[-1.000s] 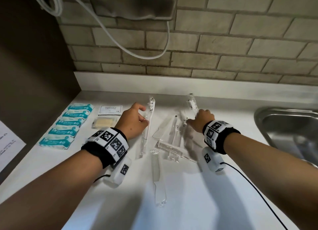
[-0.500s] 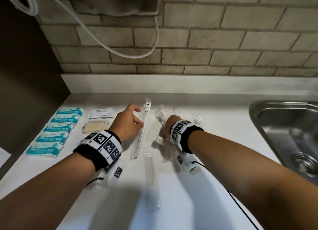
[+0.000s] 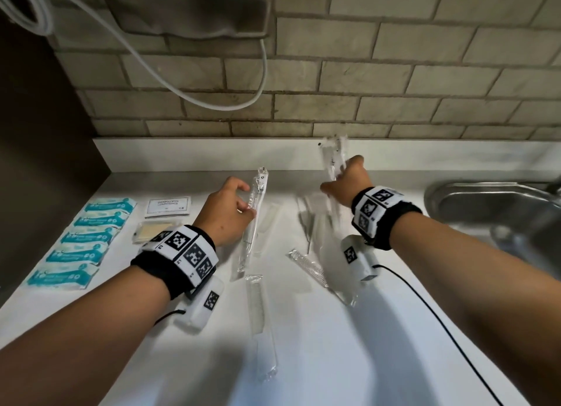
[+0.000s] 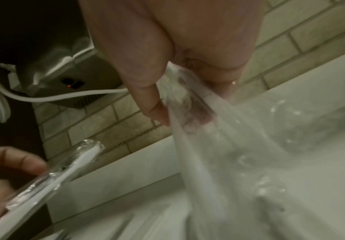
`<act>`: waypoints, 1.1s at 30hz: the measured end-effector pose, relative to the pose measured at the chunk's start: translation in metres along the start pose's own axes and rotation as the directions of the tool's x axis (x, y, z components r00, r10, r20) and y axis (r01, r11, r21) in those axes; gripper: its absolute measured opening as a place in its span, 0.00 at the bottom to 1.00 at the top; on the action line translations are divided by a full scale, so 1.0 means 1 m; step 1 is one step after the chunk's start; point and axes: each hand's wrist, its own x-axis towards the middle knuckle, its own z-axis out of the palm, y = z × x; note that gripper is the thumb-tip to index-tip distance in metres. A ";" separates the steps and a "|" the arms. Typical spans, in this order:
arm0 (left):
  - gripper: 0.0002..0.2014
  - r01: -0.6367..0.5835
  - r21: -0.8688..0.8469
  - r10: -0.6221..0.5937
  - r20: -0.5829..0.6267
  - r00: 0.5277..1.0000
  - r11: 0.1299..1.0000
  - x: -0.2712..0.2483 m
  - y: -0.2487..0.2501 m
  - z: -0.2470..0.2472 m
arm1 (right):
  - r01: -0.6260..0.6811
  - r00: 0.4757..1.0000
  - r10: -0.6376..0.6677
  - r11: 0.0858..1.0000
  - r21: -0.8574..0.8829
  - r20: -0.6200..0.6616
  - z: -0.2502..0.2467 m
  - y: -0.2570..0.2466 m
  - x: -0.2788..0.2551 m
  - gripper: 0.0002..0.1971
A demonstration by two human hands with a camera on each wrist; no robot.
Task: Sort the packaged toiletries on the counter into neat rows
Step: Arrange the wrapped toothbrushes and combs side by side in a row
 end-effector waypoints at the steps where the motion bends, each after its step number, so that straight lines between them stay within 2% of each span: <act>1: 0.19 -0.001 -0.001 0.001 0.004 1.000 1.000 0.000 0.001 0.000 | -0.029 0.999 0.030 0.998 -0.062 0.018 -0.006 0.003 -0.002 0.34; 5: 0.19 -0.023 0.000 0.023 0.029 0.999 1.000 -0.001 0.008 0.008 | -0.163 0.974 0.202 0.939 -0.302 0.103 -0.015 0.037 -0.013 0.38; 7: 0.19 -0.034 -0.001 0.034 0.032 0.999 0.999 -0.001 0.013 0.014 | -0.181 0.948 0.273 0.886 -0.427 0.165 -0.010 0.057 -0.018 0.40; 11: 0.19 -0.028 -0.003 0.028 0.048 0.998 1.000 -0.004 0.018 0.021 | -0.060 0.938 0.243 0.817 -0.573 0.248 -0.001 0.075 -0.037 0.30; 14: 0.18 -0.032 0.000 0.032 0.047 0.998 0.999 -0.007 0.021 0.023 | 0.040 0.948 0.168 0.781 -0.624 0.270 0.006 0.080 -0.036 0.41; 17: 0.18 -0.029 0.007 0.029 0.041 0.999 1.000 -0.009 0.022 0.022 | -0.035 0.941 0.217 0.825 -0.565 0.259 0.001 0.076 -0.033 0.24; 20: 0.18 -0.023 0.007 0.022 0.024 0.999 1.000 -0.010 0.021 0.016 | -0.075 0.949 0.218 0.857 -0.510 0.226 -0.002 0.066 -0.031 0.13; 21: 0.18 -0.015 0.008 0.015 0.015 1.000 1.000 -0.010 0.020 0.013 | -0.078 0.961 0.194 0.875 -0.478 0.198 -0.003 0.058 -0.030 0.13; 24: 0.18 0.034 0.019 -0.033 -0.022 0.999 0.999 -0.013 0.010 0.002 | 0.026 0.985 0.032 0.942 -0.334 0.169 -0.003 0.024 -0.028 0.18; 27: 0.17 0.114 0.039 -0.113 -0.037 0.993 0.993 -0.016 -0.008 -0.010 | 0.133 0.969 -0.097 0.979 -0.153 0.226 0.014 -0.018 -0.037 0.28; 30: 0.16 0.226 0.074 -0.225 -0.017 0.974 0.971 -0.016 -0.030 -0.021 | 0.119 0.934 -0.089 0.991 -0.066 0.346 0.060 -0.045 -0.044 0.38; 33: 0.16 0.312 0.116 -0.311 -0.026 0.950 0.943 -0.012 -0.050 -0.025 | 0.036 0.898 0.008 0.995 -0.091 0.441 0.113 -0.047 -0.047 0.42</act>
